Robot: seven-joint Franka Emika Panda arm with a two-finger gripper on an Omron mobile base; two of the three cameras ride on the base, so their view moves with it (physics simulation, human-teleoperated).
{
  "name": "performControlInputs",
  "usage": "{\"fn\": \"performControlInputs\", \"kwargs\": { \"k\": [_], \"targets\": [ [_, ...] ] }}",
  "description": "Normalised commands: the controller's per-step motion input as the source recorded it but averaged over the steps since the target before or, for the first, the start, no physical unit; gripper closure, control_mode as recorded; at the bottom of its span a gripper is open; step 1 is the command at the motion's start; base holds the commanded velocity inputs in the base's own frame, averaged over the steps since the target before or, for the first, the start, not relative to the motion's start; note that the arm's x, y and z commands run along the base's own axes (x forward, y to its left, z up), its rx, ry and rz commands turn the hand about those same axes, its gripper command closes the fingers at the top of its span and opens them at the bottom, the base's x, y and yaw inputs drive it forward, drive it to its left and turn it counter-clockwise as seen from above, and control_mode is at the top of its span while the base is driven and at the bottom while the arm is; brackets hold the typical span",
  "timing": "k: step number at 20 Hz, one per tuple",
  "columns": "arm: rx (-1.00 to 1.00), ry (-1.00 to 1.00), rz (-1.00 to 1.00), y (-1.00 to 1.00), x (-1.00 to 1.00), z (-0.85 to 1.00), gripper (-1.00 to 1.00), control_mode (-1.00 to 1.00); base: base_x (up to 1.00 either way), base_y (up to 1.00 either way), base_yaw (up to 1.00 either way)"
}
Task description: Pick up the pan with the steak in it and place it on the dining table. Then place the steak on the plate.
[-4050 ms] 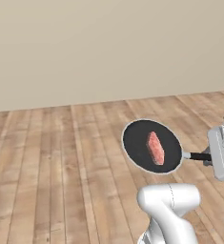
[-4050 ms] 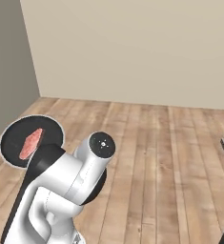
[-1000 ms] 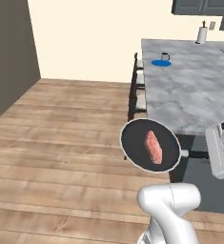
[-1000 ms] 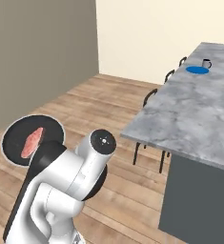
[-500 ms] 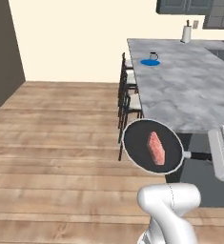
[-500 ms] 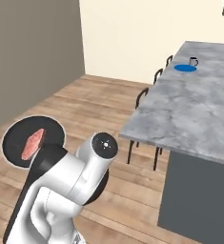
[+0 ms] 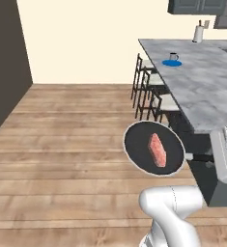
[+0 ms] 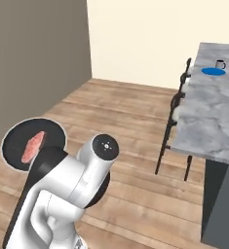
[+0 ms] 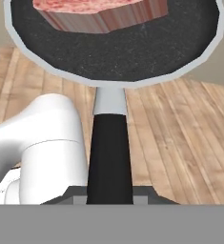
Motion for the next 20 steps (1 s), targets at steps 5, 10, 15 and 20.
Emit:
{"fn": "performControlInputs", "kwargs": {
  "k": [5, 10, 15, 20],
  "targets": [
    [0.0, 0.0, 0.0, 0.0, 0.0, 0.0, 1.0, 1.0, 0.71, 0.65, -0.19],
    [0.0, 0.0, 0.0, 0.0, 0.0, 0.0, 1.0, 1.0, 1.0, 0.49, -0.19],
    [0.0, 0.0, 0.0, 0.0, 0.0, 0.0, 1.0, 1.0, 1.0, 0.46, -0.16],
    [0.0, 0.0, 0.0, 0.0, 0.0, 0.0, 1.0, 1.0, 1.0, 0.42, -0.13]
  ]
}}
